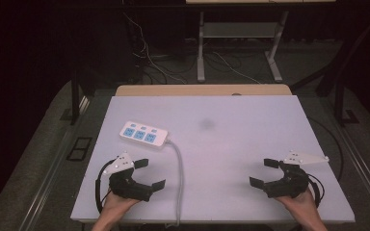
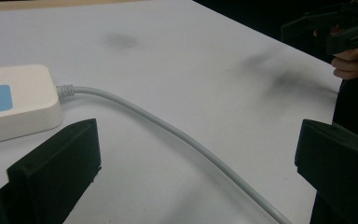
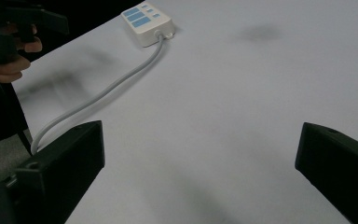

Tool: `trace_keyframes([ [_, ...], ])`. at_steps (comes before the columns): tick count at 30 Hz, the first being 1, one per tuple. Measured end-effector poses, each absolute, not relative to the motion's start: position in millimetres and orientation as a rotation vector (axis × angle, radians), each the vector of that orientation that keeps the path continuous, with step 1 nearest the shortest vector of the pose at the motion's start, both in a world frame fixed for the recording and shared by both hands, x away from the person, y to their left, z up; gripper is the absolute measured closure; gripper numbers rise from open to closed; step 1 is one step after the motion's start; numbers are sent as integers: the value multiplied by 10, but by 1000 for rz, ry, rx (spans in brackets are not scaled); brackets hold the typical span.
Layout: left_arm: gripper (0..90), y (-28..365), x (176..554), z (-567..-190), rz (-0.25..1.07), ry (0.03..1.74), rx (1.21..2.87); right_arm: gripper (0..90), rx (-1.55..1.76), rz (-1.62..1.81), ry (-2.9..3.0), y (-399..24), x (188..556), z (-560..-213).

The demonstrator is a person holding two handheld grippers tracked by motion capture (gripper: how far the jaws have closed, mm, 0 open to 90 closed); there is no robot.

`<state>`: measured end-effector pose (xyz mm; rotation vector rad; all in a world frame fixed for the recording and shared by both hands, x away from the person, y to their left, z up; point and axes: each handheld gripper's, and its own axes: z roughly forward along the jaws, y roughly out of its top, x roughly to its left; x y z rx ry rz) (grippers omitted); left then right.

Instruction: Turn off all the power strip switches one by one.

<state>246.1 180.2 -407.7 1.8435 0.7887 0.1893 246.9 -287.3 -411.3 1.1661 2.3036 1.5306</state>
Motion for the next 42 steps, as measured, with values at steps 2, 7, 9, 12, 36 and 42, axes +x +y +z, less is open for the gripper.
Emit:
trace_keyframes([
  [2, 0, 1803, 2461, -4081, 188, 789, 1849, 9, 1163, 1531, 2304, -2880, 2472, -4116],
  [7, 0, 1801, 2454, -4085, 187, 792, 1853, 9, 1169, 1524, 2308, -2884, 2464, -4119],
  [9, 0, 1797, 2457, -4087, 189, 792, 1857, 9, 1170, 1523, 2309, -2885, 2461, -4120],
  [12, 0, 1793, 2463, -4090, 187, 787, 1866, 9, 1169, 1518, 2317, -2889, 2469, -4129],
  [36, 0, 1730, 2505, -4063, 172, 799, 1946, 9, 1189, 1507, 2341, -2904, 2471, -4153],
  [42, 0, 1713, 2539, -4024, 158, 793, 1975, 9, 1191, 1509, 2336, -2917, 2470, -4154],
])
